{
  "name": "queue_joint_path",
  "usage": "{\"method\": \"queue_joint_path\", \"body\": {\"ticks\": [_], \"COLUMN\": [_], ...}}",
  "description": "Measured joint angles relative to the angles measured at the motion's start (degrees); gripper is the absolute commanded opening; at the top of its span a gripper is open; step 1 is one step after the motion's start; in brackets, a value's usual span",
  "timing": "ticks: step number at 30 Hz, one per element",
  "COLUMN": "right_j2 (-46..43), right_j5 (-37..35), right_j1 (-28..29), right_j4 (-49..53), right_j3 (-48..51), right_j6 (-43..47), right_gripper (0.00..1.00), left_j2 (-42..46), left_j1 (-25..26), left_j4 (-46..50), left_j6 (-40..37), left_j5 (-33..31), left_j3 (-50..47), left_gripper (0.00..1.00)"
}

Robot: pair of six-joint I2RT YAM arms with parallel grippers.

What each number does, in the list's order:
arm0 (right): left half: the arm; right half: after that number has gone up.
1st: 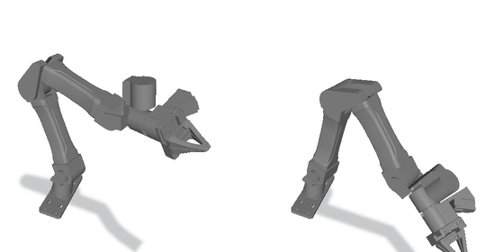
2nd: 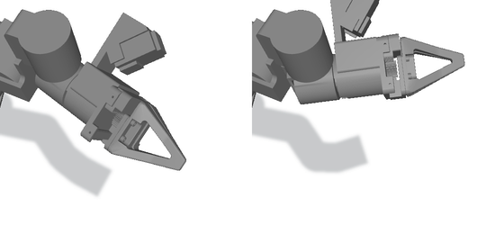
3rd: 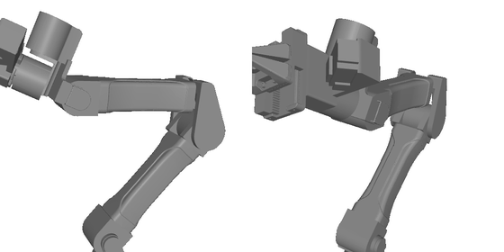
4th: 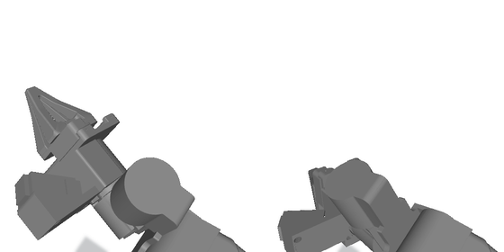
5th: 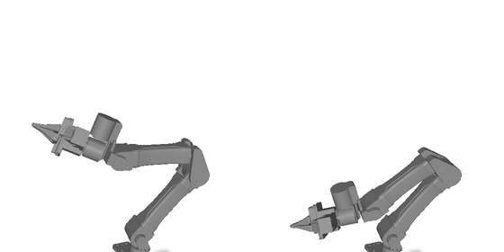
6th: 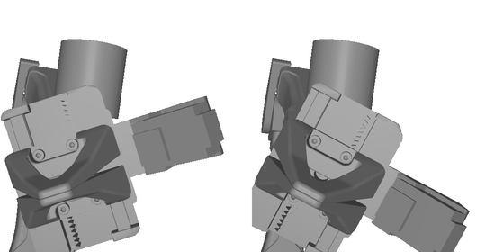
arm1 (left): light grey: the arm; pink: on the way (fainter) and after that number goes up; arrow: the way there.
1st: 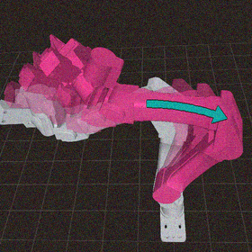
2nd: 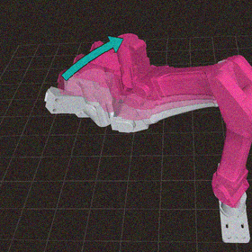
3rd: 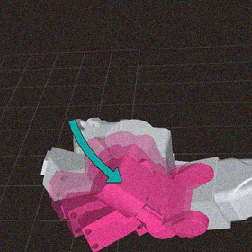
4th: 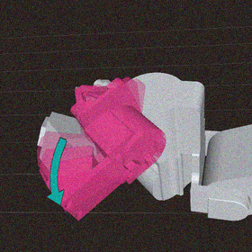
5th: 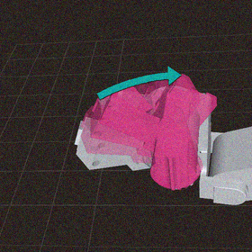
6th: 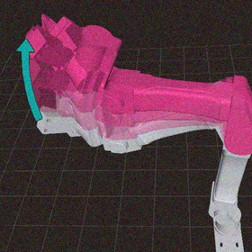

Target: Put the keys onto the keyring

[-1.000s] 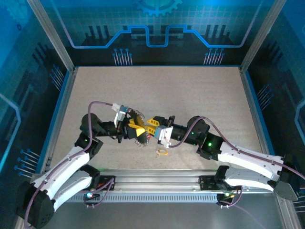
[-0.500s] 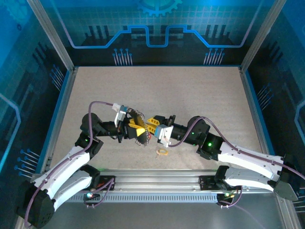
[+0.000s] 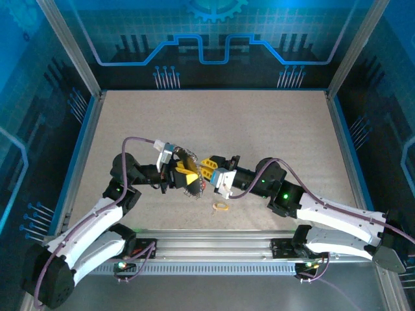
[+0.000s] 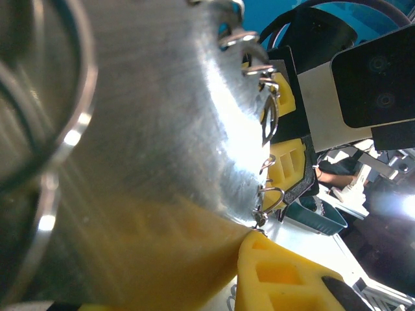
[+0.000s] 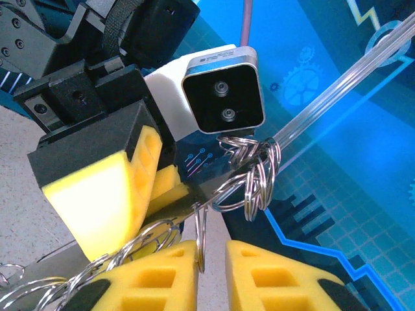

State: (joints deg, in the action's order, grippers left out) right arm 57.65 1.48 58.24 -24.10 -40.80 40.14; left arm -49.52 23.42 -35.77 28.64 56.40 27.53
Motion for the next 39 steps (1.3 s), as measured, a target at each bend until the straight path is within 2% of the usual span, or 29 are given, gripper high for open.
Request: {"method": "queue_joint_path", "body": {"ticks": [7,13,23,31,39], "right_j2": [0.81,1.16,1.36,2.51,6.49], "right_j5": [-0.57,-1.49,-2.71,-7.37,-16.28], "right_j1": [0.0,0.0,0.17,0.22,2.03], "right_j4": [-0.02,-0.04,0.96,12.35,22.38], "right_j3": [0.0,-0.02,-0.79,-6.69,-12.46], "right_j6": [-0.02,-0.17,0.2,0.24,4.13], "right_gripper": [0.24,0.12,0.0,0.0,0.0], "left_j2": [0.0,0.0,0.15,2.01,1.99], "left_j1": [0.0,0.0,0.0,0.0,0.0], "left_j4": [-0.17,-0.61,0.0,16.74,24.39], "left_j6": [0.0,0.0,-0.2,-8.13,-9.79], "left_j5": [0.0,0.0,-0.59,-4.28,-7.78], "left_j3": [0.0,0.0,0.0,4.22,4.59], "left_gripper": [0.0,0.0,0.0,0.0,0.0]}}
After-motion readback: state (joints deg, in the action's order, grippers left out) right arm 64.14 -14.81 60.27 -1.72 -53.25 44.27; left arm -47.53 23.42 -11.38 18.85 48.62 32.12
